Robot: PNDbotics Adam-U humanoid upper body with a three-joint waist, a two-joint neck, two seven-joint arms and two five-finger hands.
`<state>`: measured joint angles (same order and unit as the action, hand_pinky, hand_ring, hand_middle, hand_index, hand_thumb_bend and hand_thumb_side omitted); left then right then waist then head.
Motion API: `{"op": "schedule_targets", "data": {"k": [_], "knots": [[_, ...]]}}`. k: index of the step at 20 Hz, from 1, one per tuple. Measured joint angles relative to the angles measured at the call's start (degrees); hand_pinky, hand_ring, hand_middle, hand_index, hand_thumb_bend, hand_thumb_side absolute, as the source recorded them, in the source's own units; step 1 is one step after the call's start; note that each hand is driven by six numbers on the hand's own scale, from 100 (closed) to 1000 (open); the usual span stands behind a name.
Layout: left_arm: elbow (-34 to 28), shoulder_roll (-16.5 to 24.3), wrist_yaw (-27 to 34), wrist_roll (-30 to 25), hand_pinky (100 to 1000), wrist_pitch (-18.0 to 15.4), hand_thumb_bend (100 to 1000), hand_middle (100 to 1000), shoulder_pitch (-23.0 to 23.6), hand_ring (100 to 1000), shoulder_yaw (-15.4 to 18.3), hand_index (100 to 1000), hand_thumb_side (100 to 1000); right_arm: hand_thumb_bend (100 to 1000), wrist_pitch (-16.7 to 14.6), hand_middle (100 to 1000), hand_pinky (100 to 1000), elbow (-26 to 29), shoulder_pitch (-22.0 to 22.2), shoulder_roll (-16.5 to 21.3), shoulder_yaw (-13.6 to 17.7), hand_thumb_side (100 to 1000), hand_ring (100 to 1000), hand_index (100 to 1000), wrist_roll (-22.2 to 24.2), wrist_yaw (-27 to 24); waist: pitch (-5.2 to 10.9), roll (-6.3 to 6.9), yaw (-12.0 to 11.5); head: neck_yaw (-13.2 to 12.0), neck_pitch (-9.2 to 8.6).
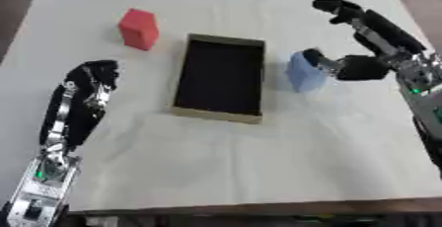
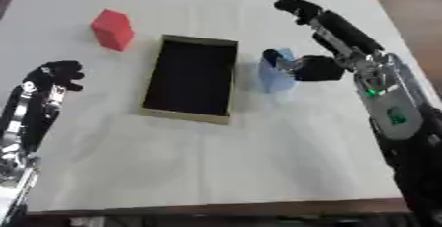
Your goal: Pick up objects on the table and place them in the box.
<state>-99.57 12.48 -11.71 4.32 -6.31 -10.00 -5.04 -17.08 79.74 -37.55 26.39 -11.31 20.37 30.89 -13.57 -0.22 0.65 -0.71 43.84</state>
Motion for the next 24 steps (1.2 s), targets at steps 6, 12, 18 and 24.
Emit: {"op": "schedule_targets", "data": {"k": [6,12,18,24], "knots": [[0.31,0.05,0.00,-0.01,661,-0.01,262,683,0.37,720,0.00,753,780,358,-2.57,964,863,-7.17,-3.91,2.75,-3.53,657,965,1000,4.30,-0.68,0.01,-0.01,-0.02,-0.17,0.00],[0.33,0.08,-0.21,-0.02,661,-0.01,262,683,0.41,721,0.00,753,780,369,-4.21,958,864,-12.32,-5.86,3.75,-4.65,652,958,1000,6.45,0.28,0.02,-0.03,-0.05,-0.19,0.00],[0.33,0.09,-0.41,-0.07,661,0.02,262,682,0.42,721,0.00,753,781,367,-5.18,948,864,-14.95,-6.39,3.76,-4.99,658,956,1000,7.38,1.65,0.02,-0.03,-0.23,-0.19,0.00],[0.33,0.09,-0.42,-0.18,661,0.11,262,683,0.42,722,-0.01,753,781,367,-5.68,946,866,-16.27,-6.88,3.74,-5.02,656,958,1000,7.87,2.54,0.02,-0.03,-0.19,-0.19,0.00]]}}
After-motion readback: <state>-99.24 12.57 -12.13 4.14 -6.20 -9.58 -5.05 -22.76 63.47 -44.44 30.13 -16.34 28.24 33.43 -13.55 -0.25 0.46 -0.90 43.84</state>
